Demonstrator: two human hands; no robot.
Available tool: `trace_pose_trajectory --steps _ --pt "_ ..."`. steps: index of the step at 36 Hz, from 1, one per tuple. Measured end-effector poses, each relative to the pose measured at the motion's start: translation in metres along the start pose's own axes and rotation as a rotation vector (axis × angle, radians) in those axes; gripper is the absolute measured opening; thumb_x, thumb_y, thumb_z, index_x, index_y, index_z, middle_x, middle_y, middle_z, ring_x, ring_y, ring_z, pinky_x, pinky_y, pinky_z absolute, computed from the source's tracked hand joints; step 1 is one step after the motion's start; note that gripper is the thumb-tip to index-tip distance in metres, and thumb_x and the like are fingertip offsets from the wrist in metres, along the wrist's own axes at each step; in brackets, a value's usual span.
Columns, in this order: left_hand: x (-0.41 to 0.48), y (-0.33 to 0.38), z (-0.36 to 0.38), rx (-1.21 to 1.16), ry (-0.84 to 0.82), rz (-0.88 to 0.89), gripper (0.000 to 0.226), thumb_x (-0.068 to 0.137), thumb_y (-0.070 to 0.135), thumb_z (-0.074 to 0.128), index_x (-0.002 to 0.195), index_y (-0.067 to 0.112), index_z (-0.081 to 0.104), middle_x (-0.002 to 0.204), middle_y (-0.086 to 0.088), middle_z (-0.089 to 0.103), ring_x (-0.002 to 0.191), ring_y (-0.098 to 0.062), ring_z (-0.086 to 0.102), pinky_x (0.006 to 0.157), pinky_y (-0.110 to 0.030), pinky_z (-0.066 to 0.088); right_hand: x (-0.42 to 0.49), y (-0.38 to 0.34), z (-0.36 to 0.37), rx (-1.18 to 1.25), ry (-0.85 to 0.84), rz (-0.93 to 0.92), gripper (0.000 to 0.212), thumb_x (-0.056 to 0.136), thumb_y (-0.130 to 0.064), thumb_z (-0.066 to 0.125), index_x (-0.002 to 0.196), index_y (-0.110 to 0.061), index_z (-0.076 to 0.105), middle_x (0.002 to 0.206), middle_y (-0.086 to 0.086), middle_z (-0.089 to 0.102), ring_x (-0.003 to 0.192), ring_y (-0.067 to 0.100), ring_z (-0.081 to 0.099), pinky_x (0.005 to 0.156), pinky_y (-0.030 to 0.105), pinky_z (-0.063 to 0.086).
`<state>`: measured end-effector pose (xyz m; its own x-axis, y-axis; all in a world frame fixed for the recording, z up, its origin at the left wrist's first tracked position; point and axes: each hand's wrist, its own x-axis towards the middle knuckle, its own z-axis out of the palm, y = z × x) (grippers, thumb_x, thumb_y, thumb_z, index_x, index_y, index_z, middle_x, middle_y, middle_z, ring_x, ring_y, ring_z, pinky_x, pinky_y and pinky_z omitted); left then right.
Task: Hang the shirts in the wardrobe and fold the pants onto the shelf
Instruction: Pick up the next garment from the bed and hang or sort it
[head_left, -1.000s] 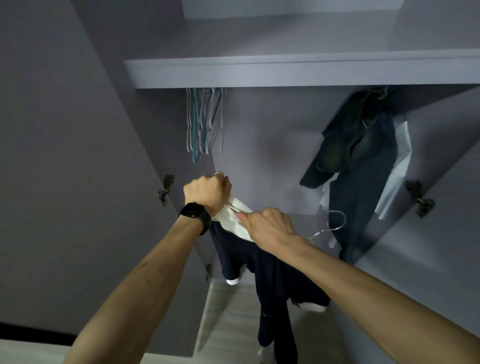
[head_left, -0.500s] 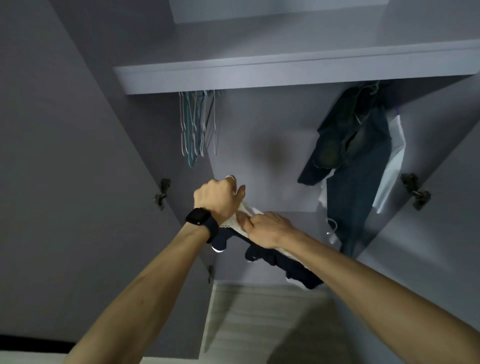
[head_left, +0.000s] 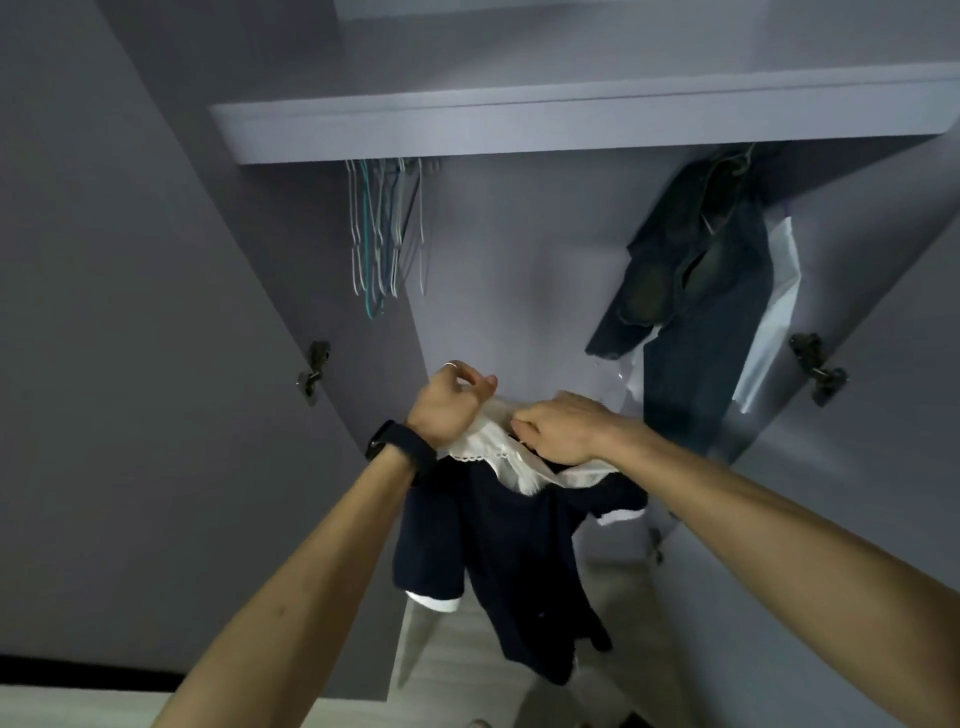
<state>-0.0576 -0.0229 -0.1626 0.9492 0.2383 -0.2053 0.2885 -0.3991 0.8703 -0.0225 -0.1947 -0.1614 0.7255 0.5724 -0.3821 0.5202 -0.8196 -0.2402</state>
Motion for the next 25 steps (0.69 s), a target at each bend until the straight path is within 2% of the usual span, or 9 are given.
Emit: trace_pose_trajectory --steps 3,6,8,10,13,16,20,23,25 --pt "-0.002 0.009 0.013 -0.040 -0.138 -0.021 0.011 0.095 0.026 0.065 0.089 0.020 0.059 0.085 -0.001 0.066 0.089 -0.022 0.065 0.081 -0.033 0.054 0.004 -0.013 0.008 -0.019 0.172 -0.012 0.031 0.103 -0.023 0.034 0.104 -0.021 0.065 0.097 0.004 0.068 0.103 0.028 0.054 0.083 0.036 0.041" --pt "-0.006 0.003 0.008 0.417 -0.045 0.075 0.016 0.096 0.045 0.057 0.102 0.030 0.059 0.098 0.002 0.064 0.091 -0.021 0.061 0.073 -0.029 0.046 0.005 -0.012 0.017 -0.030 0.368 -0.040 0.031 0.105 -0.019 0.037 0.108 -0.012 0.068 0.108 0.005 0.071 0.103 0.029 0.058 0.085 0.031 0.034" --pt "-0.009 -0.009 -0.001 0.650 -0.011 0.130 0.035 0.095 0.060 0.050 0.118 0.035 0.058 0.119 -0.003 0.059 0.108 -0.029 0.059 0.088 -0.035 0.048 0.002 -0.004 0.018 -0.047 0.463 -0.083 0.036 0.109 -0.024 0.036 0.110 -0.010 0.068 0.108 0.009 0.072 0.098 0.029 0.064 0.094 0.035 0.035" --pt "-0.011 -0.017 -0.004 0.682 -0.126 0.178 0.053 0.092 0.071 0.045 0.129 0.035 0.056 0.131 -0.003 0.057 0.121 -0.028 0.055 0.099 -0.041 0.047 0.001 0.003 0.016 -0.023 0.532 -0.125 0.033 0.109 -0.021 0.038 0.105 -0.008 0.069 0.103 0.012 0.072 0.096 0.032 0.066 0.094 0.039 0.036" --pt "-0.012 -0.020 0.007 0.648 -0.267 0.186 0.055 0.092 0.070 0.047 0.133 0.034 0.054 0.115 0.002 0.066 0.107 -0.024 0.063 0.078 -0.033 0.046 -0.001 0.004 0.014 0.027 0.615 -0.140 0.030 0.107 -0.017 0.041 0.094 -0.008 0.067 0.092 0.011 0.071 0.086 0.032 0.064 0.085 0.039 0.036" --pt "-0.011 -0.021 0.010 0.773 -0.120 0.354 0.038 0.099 0.061 0.042 0.116 0.032 0.058 0.088 0.002 0.064 0.089 -0.028 0.065 0.063 -0.033 0.040 -0.004 0.006 0.014 0.186 0.654 -0.147 0.023 0.106 -0.018 0.044 0.096 -0.011 0.062 0.095 0.006 0.069 0.085 0.026 0.062 0.084 0.033 0.038" --pt "-0.008 -0.026 -0.007 0.689 -0.002 0.407 0.036 0.099 0.063 0.037 0.108 0.036 0.058 0.079 0.006 0.063 0.081 -0.029 0.065 0.062 -0.035 0.044 -0.023 0.022 0.026 0.520 0.881 -0.153 0.005 0.097 -0.028 0.058 0.098 -0.024 0.061 0.100 -0.014 0.063 0.082 0.001 0.060 0.073 0.017 0.047" --pt "-0.006 -0.038 -0.027 0.650 0.086 0.424 0.031 0.099 0.061 0.043 0.118 0.043 0.059 0.089 0.005 0.071 0.087 -0.027 0.066 0.065 -0.034 0.044 -0.035 0.053 0.035 0.626 1.081 0.010 0.013 0.089 -0.037 0.061 0.096 -0.026 0.060 0.095 -0.015 0.061 0.082 0.005 0.060 0.073 0.024 0.048" --pt "-0.005 -0.042 -0.041 0.638 0.119 0.432 0.030 0.097 0.064 0.042 0.118 0.047 0.056 0.086 0.010 0.070 0.084 -0.023 0.066 0.063 -0.032 0.040 -0.032 0.076 0.031 0.615 1.023 0.164 0.035 0.089 -0.042 0.066 0.117 -0.024 0.057 0.118 -0.006 0.057 0.107 0.017 0.055 0.090 0.029 0.043"
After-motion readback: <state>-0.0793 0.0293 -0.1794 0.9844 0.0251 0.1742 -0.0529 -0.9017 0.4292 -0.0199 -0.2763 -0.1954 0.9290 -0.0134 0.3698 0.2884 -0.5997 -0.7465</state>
